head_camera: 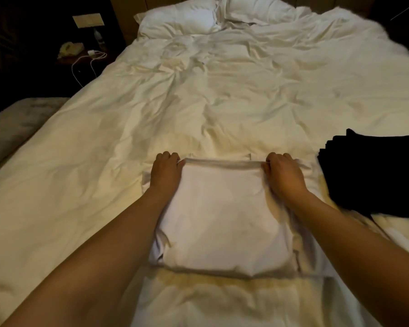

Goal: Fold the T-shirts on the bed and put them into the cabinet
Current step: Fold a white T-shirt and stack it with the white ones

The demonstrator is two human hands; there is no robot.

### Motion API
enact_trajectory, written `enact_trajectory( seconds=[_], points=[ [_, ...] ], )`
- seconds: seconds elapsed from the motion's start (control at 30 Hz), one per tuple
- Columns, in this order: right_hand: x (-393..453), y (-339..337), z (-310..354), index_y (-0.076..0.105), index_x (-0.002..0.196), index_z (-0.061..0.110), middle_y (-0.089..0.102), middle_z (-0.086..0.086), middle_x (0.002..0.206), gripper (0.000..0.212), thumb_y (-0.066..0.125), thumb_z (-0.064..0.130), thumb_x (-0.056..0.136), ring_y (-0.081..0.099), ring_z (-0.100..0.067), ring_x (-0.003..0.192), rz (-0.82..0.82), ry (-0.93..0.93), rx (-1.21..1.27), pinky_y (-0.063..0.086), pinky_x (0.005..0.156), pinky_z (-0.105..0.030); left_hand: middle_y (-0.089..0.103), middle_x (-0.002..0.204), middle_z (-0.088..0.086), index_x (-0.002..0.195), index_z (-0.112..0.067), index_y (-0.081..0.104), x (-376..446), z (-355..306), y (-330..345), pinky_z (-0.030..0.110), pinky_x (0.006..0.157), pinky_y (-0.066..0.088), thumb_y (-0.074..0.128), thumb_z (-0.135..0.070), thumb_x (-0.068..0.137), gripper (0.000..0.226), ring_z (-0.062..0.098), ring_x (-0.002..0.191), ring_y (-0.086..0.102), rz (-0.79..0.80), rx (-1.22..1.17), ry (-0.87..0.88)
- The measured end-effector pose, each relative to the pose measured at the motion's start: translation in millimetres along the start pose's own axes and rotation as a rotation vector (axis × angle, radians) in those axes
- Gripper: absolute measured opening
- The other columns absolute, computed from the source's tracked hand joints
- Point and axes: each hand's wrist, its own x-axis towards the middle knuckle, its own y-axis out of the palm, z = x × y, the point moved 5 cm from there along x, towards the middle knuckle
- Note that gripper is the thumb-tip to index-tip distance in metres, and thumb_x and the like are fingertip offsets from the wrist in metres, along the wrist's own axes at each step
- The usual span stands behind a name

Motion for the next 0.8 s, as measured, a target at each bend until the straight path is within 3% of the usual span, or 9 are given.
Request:
enact_trajectory(
  seconds=[0.17,0.27,0.37,0.47,0.57,0.63,0.8],
  points=[
    [5,14,-5,0.059,0.095,0.001,0.06,-0.018,0.093,0.017,0.049,0.015,0.099,0.048,-0.036,0.096,0.063,-0.02,0.029,0.035,0.074,-0.042,0.059,0.107,0.019,0.106,-0.001,0.062,6,-2,12,0.044,0.084,0.041,0.051,-0.026,0.103,0.027,0.037,0.105,0.049,0.042,0.064,-0.013],
    [-3,15,-8,0.057,0.117,0.002,0.052,-0.018,0.12,0.023,0.055,0.012,0.096,0.045,-0.036,0.113,0.063,-0.006,0.076,0.045,0.081,-0.043,0.056,0.118,0.016,0.119,-0.006,0.058,2,-15,13,0.045,0.086,0.043,0.047,-0.021,0.103,0.025,0.034,0.111,0.049,0.048,0.095,-0.047],
    [-15,11,-8,0.051,0.134,0.006,0.038,-0.017,0.145,0.041,0.059,0.015,0.095,0.038,-0.035,0.131,0.043,0.029,0.154,0.046,0.096,-0.044,0.049,0.136,0.014,0.135,-0.011,0.049,-7,-38,19,0.048,0.105,0.035,0.042,-0.018,0.103,0.034,0.034,0.128,0.043,0.077,0.172,-0.013],
    [-35,3,-9,0.048,0.139,0.009,0.029,-0.016,0.154,0.048,0.062,0.019,0.095,0.029,-0.033,0.141,0.03,0.097,0.27,0.034,0.111,-0.043,0.037,0.151,0.011,0.144,-0.017,0.042,-19,-66,27,0.048,0.115,0.023,0.041,-0.02,0.102,0.042,0.03,0.143,0.03,0.104,0.245,0.021],
    [-71,-12,-18,0.05,0.136,0.01,0.03,-0.015,0.155,0.047,0.063,0.024,0.094,0.027,-0.032,0.142,-0.002,0.202,0.322,0.028,0.115,-0.042,0.05,0.139,0.011,0.129,-0.015,0.056,-38,-107,41,0.044,0.116,0.022,0.054,-0.017,0.091,0.038,0.029,0.134,0.041,0.157,0.181,0.235],
    [-99,-21,-25,0.053,0.135,0.01,0.038,-0.016,0.149,0.047,0.065,0.027,0.093,0.035,-0.034,0.137,-0.031,0.241,0.272,0.031,0.113,-0.043,0.054,0.136,0.012,0.122,-0.014,0.064,-52,-132,47,0.043,0.114,0.024,0.045,-0.02,0.099,0.03,0.031,0.13,0.044,0.216,0.018,0.323],
    [-184,-43,-48,0.057,0.131,0.007,0.055,-0.016,0.129,0.044,0.066,0.027,0.093,0.049,-0.034,0.12,-0.064,0.408,0.305,0.037,0.102,-0.037,0.048,0.149,0.01,0.14,-0.015,0.055,-72,-193,60,0.033,0.114,0.025,0.04,-0.029,0.107,0.039,0.027,0.139,0.037,0.396,-0.184,0.418]
  ],
)
